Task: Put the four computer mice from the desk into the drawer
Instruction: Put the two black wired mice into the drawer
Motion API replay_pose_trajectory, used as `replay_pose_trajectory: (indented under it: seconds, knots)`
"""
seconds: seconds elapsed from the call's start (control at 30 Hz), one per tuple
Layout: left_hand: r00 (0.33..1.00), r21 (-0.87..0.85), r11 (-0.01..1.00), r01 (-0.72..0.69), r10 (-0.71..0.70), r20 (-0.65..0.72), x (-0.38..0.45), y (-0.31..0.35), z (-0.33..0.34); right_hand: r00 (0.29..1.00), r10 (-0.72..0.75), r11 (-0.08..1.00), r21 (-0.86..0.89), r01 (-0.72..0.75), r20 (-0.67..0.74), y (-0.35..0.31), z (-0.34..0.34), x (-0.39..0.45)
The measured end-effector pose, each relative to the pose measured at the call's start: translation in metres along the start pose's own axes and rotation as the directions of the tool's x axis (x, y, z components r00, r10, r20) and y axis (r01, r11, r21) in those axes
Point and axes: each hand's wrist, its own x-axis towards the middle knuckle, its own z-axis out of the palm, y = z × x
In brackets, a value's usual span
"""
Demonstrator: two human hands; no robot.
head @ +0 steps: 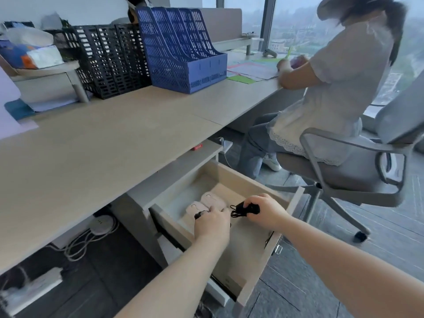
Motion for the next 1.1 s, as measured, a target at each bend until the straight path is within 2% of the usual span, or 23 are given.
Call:
replay_pose_trajectory:
  seconds: [0.13,0.3,0.5,0.7,0.8,1.1]
  knots:
    - [0.999,0.017,0.999,0.029,-0.03,0.038,0.007,0.005,0.027,0.998,-0.014,1.0,-0.024,0.016,0.062,-0.001,0.01,0.015]
    - [0.998,0.01,0.998,0.061,-0.061,0.014,0.019,0.011,0.049,0.997,-0.017,0.998,-0.063,0.022,0.07,-0.004,0.027,0.03]
    - [0.995,-0.073,0.994,0.079,-0.074,0.065,0.019,0.021,0.064,0.992,-0.049,0.984,-0.165,0.069,0.12,-0.002,0.039,0.036]
    - [0.97,-0.263,0.948,0.181,-0.128,0.206,0.022,0.022,0.061,0.981,-0.016,0.965,-0.253,0.066,0.194,0.001,0.044,0.037]
    - [0.967,-0.302,0.927,0.223,-0.17,0.192,0.025,0.018,0.06,0.979,0.013,0.957,-0.286,0.046,0.202,0.001,0.047,0.037]
    - [0.971,-0.318,0.921,0.225,-0.183,0.156,0.031,0.012,0.061,0.959,0.068,0.934,-0.356,0.036,0.275,0.008,0.054,0.045]
